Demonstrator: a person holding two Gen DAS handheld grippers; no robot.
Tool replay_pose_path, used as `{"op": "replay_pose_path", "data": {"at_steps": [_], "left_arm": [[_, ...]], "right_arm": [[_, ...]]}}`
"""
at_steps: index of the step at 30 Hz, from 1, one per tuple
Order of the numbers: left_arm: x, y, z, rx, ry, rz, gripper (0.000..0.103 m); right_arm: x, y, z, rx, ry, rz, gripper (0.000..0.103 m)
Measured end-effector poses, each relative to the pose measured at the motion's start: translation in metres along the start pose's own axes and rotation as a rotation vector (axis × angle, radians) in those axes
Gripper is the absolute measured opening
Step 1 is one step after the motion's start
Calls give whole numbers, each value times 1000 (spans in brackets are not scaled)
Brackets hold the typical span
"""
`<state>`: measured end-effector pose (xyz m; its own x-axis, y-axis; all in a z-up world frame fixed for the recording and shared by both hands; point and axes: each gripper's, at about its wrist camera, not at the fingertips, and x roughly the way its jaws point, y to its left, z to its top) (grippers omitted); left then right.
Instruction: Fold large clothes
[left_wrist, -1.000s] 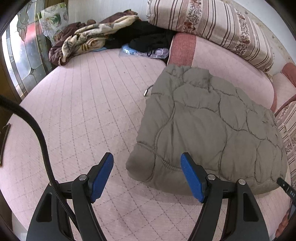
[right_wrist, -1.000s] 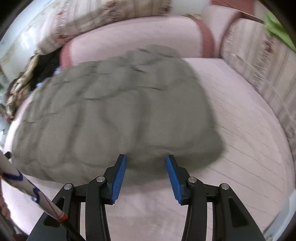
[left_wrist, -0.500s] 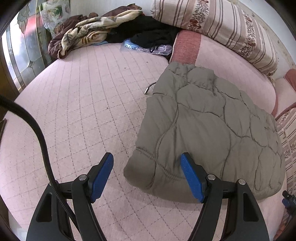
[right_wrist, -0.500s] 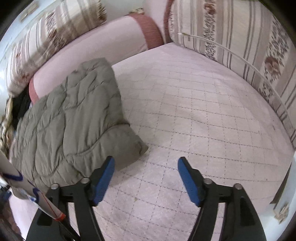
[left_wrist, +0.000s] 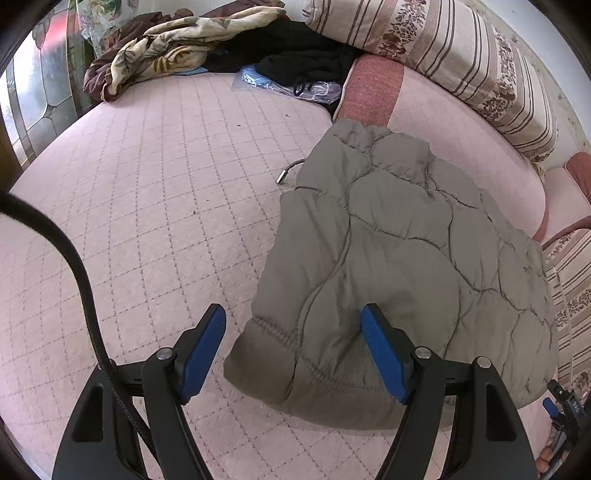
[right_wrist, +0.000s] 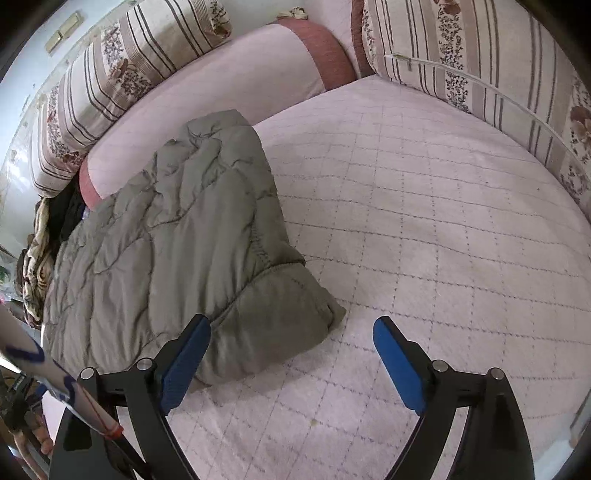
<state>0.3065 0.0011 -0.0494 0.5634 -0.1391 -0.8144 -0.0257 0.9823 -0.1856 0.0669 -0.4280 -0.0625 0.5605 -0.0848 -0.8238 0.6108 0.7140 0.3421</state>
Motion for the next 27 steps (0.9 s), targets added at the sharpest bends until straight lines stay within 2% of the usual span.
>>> {"op": "replay_pose_path", "data": {"at_steps": [7,10,13,16,19,22,25,27], "left_arm": [[6,-4,3,10,2,-25,77],[4,0,9,-4,0,-104,77],[2,13,16,-64,1,-184,77],[13,28,21,-140,49,-245,79],[36,38,22,-188,134,-308,80],[55,41,19,-229,191,-386,87],[64,32,15,-225,230,-449,94],[63,24,14,-189,218,-431,97]], "right_arm": [[14,-7,5,31,8,36,101],[19,-12,7,49,22,80,102],[22,-14,11,51,33,113,102],[30,-16,15,60,60,166,103],[46,-20,20,93,105,250,103],[61,-18,24,117,133,297,103],[79,-17,28,169,161,341,103],[87,-15,31,189,163,350,103]]}}
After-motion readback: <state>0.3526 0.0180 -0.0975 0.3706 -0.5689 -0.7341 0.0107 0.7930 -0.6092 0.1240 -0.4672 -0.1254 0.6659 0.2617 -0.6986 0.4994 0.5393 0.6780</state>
